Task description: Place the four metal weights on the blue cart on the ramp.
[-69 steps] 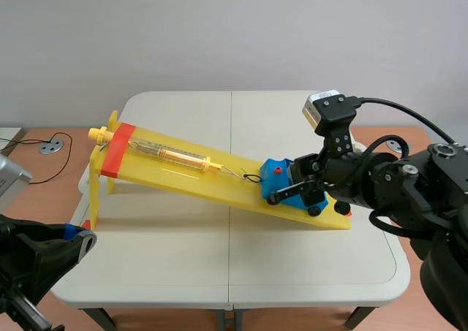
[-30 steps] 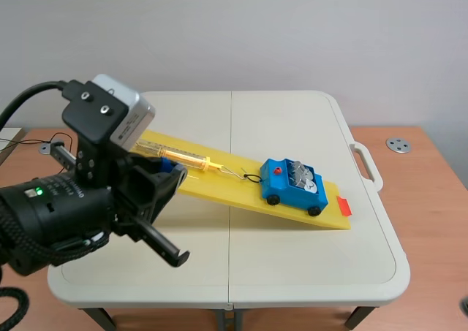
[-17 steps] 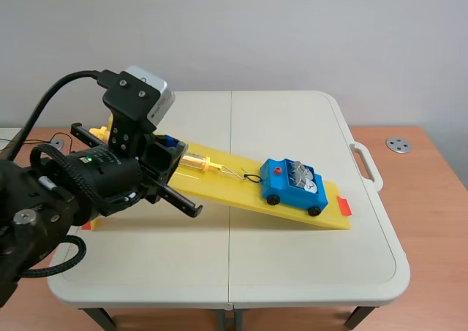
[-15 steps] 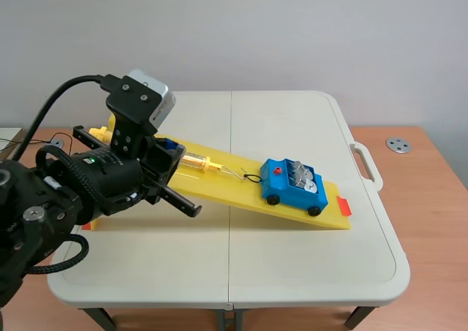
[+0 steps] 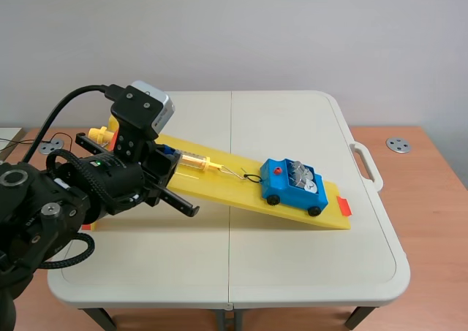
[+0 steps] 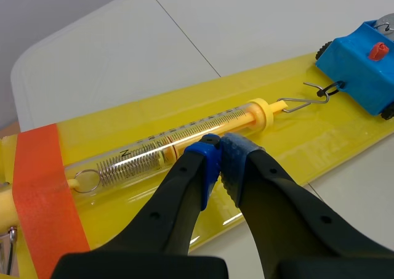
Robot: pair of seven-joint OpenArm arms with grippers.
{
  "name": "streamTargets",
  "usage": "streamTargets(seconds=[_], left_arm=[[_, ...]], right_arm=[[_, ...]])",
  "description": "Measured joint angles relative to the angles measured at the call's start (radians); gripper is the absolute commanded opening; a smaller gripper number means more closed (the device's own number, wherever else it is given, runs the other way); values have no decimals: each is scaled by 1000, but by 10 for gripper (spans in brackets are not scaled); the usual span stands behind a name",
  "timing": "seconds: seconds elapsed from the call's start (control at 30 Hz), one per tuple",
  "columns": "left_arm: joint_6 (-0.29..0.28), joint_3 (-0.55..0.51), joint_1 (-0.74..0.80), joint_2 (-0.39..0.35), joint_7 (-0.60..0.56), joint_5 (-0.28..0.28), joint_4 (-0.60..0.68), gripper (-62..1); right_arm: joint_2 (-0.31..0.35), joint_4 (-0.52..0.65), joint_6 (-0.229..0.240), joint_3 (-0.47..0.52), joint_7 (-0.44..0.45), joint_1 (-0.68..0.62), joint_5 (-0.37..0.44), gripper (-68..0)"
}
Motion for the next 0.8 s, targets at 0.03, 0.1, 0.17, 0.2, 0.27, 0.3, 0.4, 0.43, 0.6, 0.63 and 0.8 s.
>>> streamTargets(seconds=[0.03, 0.1, 0.17, 0.2, 0.27, 0.3, 0.4, 0.43, 0.6, 0.63, 0.8], left_arm=[[0, 0, 0, 0, 0, 0, 0, -582], [0, 0, 0, 0, 0, 0, 0, -582], [0, 0, 0, 0, 0, 0, 0, -582], [0, 0, 0, 0, 0, 0, 0, -582], [0, 0, 0, 0, 0, 0, 0, -582], [0, 0, 0, 0, 0, 0, 0, -582], [0, 0, 0, 0, 0, 0, 0, -582], [0, 0, 0, 0, 0, 0, 0, -582], [0, 0, 0, 0, 0, 0, 0, -582], [0, 0, 0, 0, 3, -2, 0, -582], [-1, 0, 28, -1, 54, -53, 50, -582]], right_arm=[[0, 0, 0, 0, 0, 0, 0, -669], [0, 0, 0, 0, 0, 0, 0, -669], [0, 0, 0, 0, 0, 0, 0, -669], [0, 0, 0, 0, 0, 0, 0, -669], [0, 0, 0, 0, 0, 0, 0, -669], [0, 0, 0, 0, 0, 0, 0, -669], [0, 0, 0, 0, 0, 0, 0, -669], [0, 0, 0, 0, 0, 2, 0, -669], [0, 0, 0, 0, 0, 13, 0, -669], [0, 0, 0, 0, 2, 14, 0, -669], [0, 0, 0, 0, 24, 55, 0, -669]])
